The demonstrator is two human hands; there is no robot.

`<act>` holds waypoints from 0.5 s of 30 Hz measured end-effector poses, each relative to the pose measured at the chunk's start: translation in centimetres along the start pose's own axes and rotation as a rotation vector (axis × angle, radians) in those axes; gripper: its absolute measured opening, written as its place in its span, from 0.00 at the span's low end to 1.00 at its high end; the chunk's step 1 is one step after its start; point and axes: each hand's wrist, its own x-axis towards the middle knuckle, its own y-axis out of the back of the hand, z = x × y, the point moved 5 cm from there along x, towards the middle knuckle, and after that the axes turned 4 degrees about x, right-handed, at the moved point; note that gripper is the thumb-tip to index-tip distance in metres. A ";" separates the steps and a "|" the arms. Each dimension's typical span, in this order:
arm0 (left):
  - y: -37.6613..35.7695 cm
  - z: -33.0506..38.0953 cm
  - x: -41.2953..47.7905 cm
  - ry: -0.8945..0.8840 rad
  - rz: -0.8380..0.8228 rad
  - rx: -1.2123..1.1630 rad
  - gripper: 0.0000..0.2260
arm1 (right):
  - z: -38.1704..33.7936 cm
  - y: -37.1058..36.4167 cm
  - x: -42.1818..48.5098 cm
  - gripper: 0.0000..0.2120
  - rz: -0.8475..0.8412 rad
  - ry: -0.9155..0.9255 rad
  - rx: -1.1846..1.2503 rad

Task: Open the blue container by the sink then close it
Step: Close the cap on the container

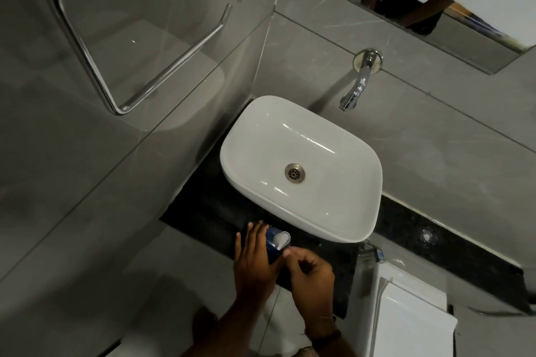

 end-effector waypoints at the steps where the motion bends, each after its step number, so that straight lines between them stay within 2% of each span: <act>1: -0.1 0.0 0.0 0.003 -0.004 -0.004 0.39 | 0.4 0.3 0.4 0.12 0.029 -0.024 0.019; 3: -0.3 -0.1 -0.2 0.011 -0.019 -0.016 0.38 | 1.7 0.7 1.3 0.08 0.046 -0.145 0.102; 7: -0.6 -0.3 -0.3 0.122 -0.107 -0.141 0.40 | 4.0 -1.4 2.2 0.13 -0.145 -0.521 0.340; 9: -0.5 -0.4 -0.2 0.135 -0.140 -0.171 0.39 | 4.5 -2.5 2.4 0.15 -0.182 -0.542 0.372; 12: -0.2 -0.4 -0.1 0.134 -0.186 -0.186 0.40 | 5.2 -3.2 2.9 0.16 -0.134 -0.518 0.411; 15: 1.2 -1.0 0.6 0.155 -0.160 -0.191 0.39 | 4.9 -4.6 3.3 0.16 -0.105 -0.506 0.449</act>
